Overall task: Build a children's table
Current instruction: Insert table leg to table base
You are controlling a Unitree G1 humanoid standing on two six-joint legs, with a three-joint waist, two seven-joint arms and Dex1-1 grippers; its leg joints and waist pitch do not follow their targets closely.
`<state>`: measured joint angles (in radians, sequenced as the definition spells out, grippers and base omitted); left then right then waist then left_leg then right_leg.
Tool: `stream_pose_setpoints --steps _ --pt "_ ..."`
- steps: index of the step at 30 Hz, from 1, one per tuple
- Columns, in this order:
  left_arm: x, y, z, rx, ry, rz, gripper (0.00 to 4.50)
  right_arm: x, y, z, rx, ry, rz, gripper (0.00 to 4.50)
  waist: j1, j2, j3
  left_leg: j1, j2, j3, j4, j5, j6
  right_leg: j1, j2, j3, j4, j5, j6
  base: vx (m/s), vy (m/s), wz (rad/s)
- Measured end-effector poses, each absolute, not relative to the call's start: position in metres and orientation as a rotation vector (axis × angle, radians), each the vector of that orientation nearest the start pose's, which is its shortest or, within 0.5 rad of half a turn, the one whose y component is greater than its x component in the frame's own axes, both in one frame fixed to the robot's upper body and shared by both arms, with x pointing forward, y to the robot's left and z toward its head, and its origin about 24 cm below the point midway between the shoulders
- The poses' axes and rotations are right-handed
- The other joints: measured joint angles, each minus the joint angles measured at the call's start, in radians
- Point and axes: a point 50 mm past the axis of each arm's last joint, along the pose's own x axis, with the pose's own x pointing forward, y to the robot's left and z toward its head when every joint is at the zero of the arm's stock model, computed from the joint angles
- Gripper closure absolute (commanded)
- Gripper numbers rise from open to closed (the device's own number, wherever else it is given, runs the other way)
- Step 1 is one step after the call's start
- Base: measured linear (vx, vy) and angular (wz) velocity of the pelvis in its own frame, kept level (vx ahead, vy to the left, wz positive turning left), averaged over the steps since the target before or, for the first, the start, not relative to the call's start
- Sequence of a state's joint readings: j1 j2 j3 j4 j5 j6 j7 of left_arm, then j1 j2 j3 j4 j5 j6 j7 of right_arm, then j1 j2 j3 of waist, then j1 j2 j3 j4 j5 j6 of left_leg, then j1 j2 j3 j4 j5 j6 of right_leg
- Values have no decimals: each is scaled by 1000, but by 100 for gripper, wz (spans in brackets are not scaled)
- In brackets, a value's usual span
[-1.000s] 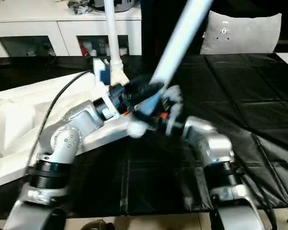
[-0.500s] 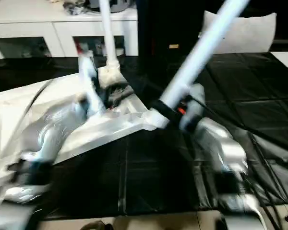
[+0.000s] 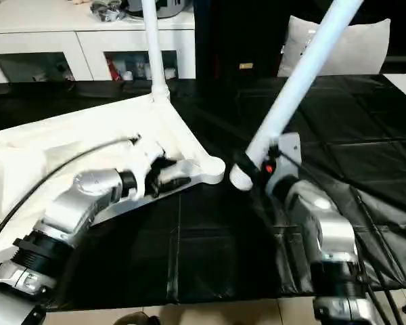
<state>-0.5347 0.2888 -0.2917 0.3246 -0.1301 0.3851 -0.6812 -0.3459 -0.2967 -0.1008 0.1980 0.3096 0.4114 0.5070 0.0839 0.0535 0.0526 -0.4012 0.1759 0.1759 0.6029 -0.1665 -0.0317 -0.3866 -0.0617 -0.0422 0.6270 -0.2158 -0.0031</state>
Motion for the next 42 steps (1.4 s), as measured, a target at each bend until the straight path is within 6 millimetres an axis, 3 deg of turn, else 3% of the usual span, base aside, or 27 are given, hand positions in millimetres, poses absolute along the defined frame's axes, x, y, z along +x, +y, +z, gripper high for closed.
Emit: stream_pose_setpoints --steps 3,9,26,35,42 --pt "321 103 64 237 355 -914 181 311 -188 73 106 213 463 262 1 0 0 0 0 0 0 0 0 0 0 0 0 0 0 0 0 0" --pt "322 108 51 249 396 -882 254 311 -182 71 102 217 479 262 0 0 0 0 0 0 0 0 0 0 0 0 0 0 0 0 0 0" --pt "334 104 50 323 390 -943 391 311 -178 77 81 192 503 262 2 0 0 0 0 0 0 0 0 0 0 0 0 1 1 0 0 0" --pt "336 108 50 388 414 -982 443 310 -176 77 77 195 519 262 0 0 0 1 0 0 0 0 0 0 0 1 0 0 1 0 0 0" --pt "335 112 52 412 417 -1020 450 310 -176 77 74 197 528 262 -10 0 0 1 0 0 -2 0 0 0 0 1 -3 0 1 0 0 0"
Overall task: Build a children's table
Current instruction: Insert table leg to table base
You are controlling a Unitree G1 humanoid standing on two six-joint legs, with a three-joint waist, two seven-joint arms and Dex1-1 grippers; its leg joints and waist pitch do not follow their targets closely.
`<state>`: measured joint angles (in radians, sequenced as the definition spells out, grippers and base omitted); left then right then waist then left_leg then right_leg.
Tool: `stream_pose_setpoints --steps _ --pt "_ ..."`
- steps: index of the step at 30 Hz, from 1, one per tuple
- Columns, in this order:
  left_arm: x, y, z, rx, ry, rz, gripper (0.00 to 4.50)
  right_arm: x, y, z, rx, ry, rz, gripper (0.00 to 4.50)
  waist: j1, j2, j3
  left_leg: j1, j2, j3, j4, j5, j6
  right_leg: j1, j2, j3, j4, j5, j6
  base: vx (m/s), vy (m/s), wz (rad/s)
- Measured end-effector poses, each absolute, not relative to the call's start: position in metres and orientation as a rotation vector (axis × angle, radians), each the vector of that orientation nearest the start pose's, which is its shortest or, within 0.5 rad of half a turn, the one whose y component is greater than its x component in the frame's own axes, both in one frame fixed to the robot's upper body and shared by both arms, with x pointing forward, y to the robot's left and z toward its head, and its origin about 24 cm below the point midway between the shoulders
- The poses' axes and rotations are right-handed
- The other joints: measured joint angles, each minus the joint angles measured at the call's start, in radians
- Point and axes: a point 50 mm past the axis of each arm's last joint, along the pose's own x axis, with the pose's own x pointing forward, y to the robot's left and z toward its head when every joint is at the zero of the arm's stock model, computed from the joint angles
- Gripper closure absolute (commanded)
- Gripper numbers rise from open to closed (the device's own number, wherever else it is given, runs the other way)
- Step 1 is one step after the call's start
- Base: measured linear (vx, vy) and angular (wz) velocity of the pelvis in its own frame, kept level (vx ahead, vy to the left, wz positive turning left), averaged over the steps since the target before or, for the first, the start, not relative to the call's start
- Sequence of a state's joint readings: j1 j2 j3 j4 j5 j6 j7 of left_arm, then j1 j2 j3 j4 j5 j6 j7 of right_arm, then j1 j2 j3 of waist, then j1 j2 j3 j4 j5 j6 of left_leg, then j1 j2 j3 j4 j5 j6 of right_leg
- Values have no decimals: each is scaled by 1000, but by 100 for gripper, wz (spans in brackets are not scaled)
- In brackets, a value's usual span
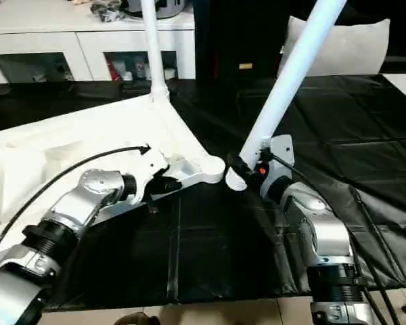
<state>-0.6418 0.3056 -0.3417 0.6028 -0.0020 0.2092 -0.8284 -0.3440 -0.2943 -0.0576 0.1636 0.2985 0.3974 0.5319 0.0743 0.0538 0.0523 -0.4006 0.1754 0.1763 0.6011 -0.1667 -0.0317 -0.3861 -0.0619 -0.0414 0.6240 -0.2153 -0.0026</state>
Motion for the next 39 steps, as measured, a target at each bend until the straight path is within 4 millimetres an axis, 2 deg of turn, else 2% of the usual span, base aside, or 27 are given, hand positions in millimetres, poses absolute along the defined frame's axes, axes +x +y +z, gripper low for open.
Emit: stream_pose_setpoints --steps 6,11,20,28,33,39 --pt "331 116 54 488 401 -1106 450 309 -175 77 65 199 556 262 -6 0 0 0 0 0 -3 0 0 0 0 -1 -2 0 0 0 0 0" --pt "322 123 52 527 372 -1181 450 307 -174 87 45 181 626 262 -6 0 0 1 0 0 -2 0 0 1 0 -1 -2 0 0 0 0 0" --pt "316 120 50 523 370 -1247 450 295 -157 92 22 285 852 262 14 0 0 6 0 0 -3 0 0 5 0 0 -1 0 0 0 0 0" --pt "313 122 50 521 372 -1279 450 300 -152 100 -26 305 934 262 16 -1 0 6 0 1 -3 0 0 4 0 0 -1 -1 1 0 0 0" --pt "309 124 51 536 373 -1313 450 306 -153 97 -21 328 933 262 16 -2 0 6 0 1 -3 0 0 4 0 0 -1 0 1 0 0 0" --pt "306 122 51 539 369 -1325 450 309 -145 95 -42 356 994 262 19 -3 -1 6 0 2 -3 0 0 5 -1 0 -1 -1 1 0 0 0"
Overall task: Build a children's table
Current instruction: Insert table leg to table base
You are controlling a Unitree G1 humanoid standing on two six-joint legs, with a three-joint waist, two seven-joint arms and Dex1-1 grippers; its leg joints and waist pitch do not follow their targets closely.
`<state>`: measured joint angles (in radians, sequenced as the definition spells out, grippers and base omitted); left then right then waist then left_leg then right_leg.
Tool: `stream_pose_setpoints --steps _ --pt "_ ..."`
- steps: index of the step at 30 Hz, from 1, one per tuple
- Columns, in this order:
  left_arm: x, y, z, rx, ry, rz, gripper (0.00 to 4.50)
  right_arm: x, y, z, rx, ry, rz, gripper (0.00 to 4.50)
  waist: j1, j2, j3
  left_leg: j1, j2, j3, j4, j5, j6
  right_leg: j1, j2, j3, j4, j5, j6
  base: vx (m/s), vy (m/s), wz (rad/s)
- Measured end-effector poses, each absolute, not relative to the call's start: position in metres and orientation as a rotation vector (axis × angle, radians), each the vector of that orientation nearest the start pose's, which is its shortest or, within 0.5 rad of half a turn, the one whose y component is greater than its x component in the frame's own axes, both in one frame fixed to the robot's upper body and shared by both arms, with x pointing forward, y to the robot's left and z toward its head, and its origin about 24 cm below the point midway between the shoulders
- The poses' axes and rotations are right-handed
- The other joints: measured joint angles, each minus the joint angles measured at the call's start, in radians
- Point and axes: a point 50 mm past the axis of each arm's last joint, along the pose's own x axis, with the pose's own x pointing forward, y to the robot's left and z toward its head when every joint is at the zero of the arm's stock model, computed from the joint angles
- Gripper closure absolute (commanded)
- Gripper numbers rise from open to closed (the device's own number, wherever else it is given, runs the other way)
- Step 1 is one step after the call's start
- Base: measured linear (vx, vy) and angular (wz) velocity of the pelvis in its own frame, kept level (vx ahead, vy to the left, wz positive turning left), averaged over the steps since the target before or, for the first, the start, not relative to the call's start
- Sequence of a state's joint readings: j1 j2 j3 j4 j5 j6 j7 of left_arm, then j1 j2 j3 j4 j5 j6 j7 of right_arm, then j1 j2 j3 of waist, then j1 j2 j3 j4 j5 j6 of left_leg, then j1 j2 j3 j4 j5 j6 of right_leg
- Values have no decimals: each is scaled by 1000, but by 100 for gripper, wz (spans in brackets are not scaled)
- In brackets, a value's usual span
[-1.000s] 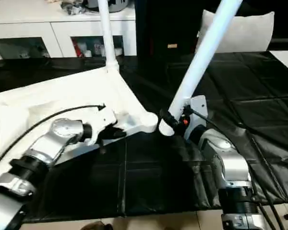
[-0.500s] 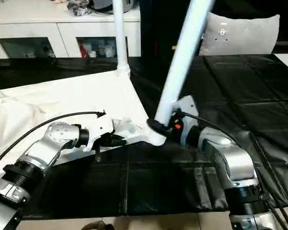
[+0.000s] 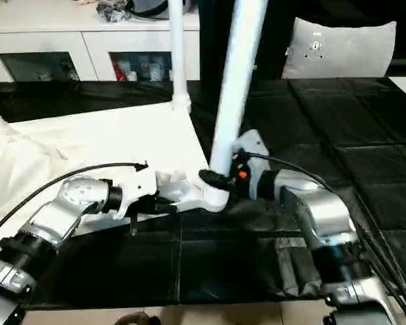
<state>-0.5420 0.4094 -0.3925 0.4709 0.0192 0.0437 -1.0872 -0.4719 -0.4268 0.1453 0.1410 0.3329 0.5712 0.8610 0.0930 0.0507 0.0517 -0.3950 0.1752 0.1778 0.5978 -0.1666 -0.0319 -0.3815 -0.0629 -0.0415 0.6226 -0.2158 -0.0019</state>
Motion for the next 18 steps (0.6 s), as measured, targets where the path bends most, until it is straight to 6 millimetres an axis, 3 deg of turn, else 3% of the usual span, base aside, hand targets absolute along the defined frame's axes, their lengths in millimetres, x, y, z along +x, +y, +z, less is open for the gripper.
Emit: stream_pose_setpoints --steps 18 --pt "303 120 50 551 380 -1349 450 318 -145 90 -80 373 1000 262 -3 -8 -5 2 0 0 0 0 0 2 0 0 0 0 0 0 0 0"
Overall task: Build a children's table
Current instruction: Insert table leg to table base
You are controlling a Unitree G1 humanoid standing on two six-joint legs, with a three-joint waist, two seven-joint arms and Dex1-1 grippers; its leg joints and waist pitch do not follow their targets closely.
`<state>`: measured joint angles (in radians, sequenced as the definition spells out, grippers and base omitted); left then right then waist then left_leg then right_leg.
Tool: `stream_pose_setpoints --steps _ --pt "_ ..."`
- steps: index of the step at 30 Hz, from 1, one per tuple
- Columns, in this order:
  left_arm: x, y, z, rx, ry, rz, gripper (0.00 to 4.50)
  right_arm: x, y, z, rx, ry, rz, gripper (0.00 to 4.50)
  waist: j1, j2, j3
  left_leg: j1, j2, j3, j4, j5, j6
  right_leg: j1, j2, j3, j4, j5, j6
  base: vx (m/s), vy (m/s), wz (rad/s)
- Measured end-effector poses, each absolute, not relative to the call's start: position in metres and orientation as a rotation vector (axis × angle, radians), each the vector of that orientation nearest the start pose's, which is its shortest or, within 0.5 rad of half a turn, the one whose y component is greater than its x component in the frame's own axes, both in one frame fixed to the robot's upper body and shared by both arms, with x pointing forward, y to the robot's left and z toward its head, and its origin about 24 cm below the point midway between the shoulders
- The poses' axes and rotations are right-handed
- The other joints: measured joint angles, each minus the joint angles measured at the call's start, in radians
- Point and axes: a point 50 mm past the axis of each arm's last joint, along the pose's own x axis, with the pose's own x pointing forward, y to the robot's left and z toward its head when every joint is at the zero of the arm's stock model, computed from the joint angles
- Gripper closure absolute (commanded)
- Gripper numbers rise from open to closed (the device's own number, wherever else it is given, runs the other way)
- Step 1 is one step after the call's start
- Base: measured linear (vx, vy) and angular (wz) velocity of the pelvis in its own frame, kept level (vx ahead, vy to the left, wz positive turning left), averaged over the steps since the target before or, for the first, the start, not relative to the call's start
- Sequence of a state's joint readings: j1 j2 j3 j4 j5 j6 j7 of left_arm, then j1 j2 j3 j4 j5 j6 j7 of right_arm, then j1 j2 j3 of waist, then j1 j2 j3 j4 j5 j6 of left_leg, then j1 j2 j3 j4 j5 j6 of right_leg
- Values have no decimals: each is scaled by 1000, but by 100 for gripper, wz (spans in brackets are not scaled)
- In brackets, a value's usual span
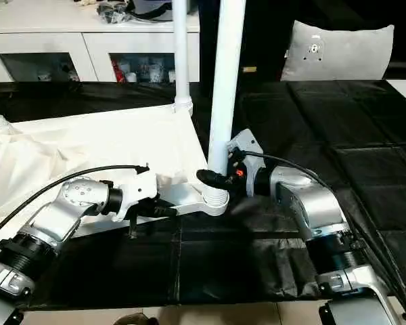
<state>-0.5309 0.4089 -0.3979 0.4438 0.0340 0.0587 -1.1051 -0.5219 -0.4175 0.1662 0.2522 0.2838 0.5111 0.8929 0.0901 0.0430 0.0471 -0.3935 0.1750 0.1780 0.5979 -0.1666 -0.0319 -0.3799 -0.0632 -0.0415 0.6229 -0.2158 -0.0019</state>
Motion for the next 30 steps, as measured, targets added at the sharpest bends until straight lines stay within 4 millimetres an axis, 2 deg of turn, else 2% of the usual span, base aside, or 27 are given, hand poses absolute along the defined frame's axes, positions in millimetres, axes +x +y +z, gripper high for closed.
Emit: stream_pose_setpoints --steps 5,14,19,26,30 --pt "303 119 49 544 379 -1348 450 319 -145 89 -61 364 1001 262 -1 0 0 1 0 0 0 0 0 0 0 0 0 0 0 0 0 0" --pt "302 118 48 520 374 -1336 450 312 -157 71 202 298 905 262 0 0 -1 1 0 0 0 0 0 1 0 0 0 0 0 0 0 0" --pt "302 118 48 516 372 -1335 450 306 -159 64 271 261 879 262 1 2 -1 1 0 0 0 0 0 1 -1 0 -1 0 0 0 0 0" --pt "302 117 48 510 367 -1325 450 298 -161 57 297 193 841 262 3 3 -1 1 -1 0 -1 0 0 1 -2 0 -2 0 0 0 0 0" --pt "302 117 48 511 366 -1322 450 296 -161 56 202 158 847 262 2 3 -1 1 -2 0 -1 0 0 2 -3 0 -2 0 0 0 0 0"
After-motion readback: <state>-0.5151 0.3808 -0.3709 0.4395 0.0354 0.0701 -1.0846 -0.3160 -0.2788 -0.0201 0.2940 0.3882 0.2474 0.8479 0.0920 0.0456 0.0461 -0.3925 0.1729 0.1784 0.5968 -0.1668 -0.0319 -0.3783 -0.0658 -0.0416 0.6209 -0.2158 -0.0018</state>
